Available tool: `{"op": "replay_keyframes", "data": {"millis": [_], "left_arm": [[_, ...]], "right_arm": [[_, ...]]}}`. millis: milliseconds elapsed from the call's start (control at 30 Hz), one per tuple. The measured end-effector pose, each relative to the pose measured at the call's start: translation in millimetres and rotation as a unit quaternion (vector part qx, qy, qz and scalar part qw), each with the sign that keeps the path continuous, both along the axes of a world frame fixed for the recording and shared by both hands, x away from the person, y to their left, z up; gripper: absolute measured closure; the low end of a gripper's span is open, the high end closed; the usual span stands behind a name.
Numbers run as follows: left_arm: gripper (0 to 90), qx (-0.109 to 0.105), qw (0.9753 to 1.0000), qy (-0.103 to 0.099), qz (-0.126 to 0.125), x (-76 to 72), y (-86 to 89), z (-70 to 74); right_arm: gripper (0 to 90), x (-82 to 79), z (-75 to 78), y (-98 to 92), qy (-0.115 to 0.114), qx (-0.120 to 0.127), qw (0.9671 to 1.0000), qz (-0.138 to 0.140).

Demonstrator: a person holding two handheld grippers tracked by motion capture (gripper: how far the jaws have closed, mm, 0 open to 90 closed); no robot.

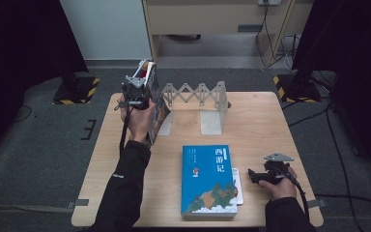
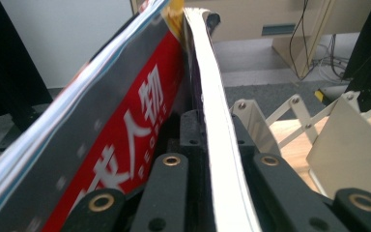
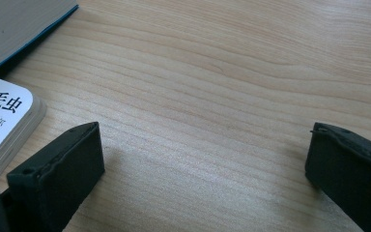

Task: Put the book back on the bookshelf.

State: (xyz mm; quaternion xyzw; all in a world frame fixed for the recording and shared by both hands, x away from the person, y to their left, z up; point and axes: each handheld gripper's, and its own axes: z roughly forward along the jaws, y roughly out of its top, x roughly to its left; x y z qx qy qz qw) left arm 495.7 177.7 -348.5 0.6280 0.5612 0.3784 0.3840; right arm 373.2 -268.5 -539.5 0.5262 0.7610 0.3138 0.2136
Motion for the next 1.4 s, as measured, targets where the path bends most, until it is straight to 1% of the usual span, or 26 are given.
{"op": "replay_keyframes", "data": {"millis": [67, 233, 300, 400, 433, 467, 567, 667, 767, 867, 1067, 1133, 1233, 1367, 1400], "left_arm": [[80.5, -0.003, 1.0000, -0.002, 0.000, -2.1, 3.2, -0.9], [78.3, 0.002, 1.0000, -0.004, -0.007, -4.4, 6.5, -1.6], [74.7, -0.003, 0.9999, -0.007, -0.011, -4.3, 7.2, -1.5], [66.1, -0.010, 0.9996, -0.013, -0.021, -4.7, 7.2, -2.0], [64.2, -0.009, 0.9996, -0.012, -0.025, -5.2, 6.9, -2.0], [63.4, -0.008, 0.9995, -0.013, -0.029, -5.9, 6.6, -2.0], [60.1, -0.020, 0.9987, -0.025, -0.039, -11.4, 7.4, -2.1], [57.7, -0.025, 0.9983, -0.031, -0.042, -17.0, 9.2, -1.1], [55.4, -0.037, 0.9975, -0.036, -0.048, -23.5, 10.8, 0.7], [53.8, -0.042, 0.9969, -0.037, -0.056, -29.7, 11.0, 0.5], [50.6, -0.052, 0.9951, -0.059, -0.060, -43.6, 12.5, -2.8], [47.5, -0.056, 0.9940, -0.070, -0.062, -48.4, 13.9, -2.9], [46.1, -0.058, 0.9933, -0.076, -0.066, -55.2, 16.0, -3.7], [43.1, -0.072, 0.9911, -0.084, -0.074, -61.8, 20.3, -6.7], [42.7, -0.075, 0.9902, -0.088, -0.078, -63.8, 21.7, -7.8]], "right_arm": [[0.4, 0.0, 0.0, 0.0, 0.000, 0.000, 1.0000, 0.000], [0.4, -0.1, 0.0, 0.0, 0.000, 0.000, 1.0000, 0.000], [0.4, 0.0, 0.0, 0.0, 0.000, 0.000, 1.0000, 0.000], [0.4, 0.0, 0.0, 0.1, 0.000, 0.000, 1.0000, 0.000], [0.4, 0.0, 0.0, 0.0, 0.000, 0.000, 1.0000, 0.000], [0.4, 0.0, 0.0, 0.0, 0.000, 0.000, 1.0000, 0.000], [0.4, 0.0, 0.0, 0.0, 0.000, 0.000, 1.0000, 0.000], [0.4, 0.0, 0.0, 0.0, 0.000, 0.000, 1.0000, 0.000], [0.4, 0.0, 0.0, 0.1, 0.000, 0.000, 1.0000, 0.000], [0.4, -0.1, 0.0, 0.1, 0.000, 0.000, 1.0000, 0.000], [0.4, 0.0, 0.0, 0.1, 0.000, 0.000, 1.0000, 0.000], [0.4, 0.0, 0.0, 0.0, 0.000, 0.000, 1.0000, 0.000], [0.4, 0.0, 0.0, 0.0, 0.000, 0.000, 1.0000, 0.000], [0.4, -0.1, 0.1, 0.1, 0.001, 0.001, 1.0000, 0.000], [0.3, -0.1, 0.1, 0.2, 0.001, 0.001, 1.0000, -0.001]]}}
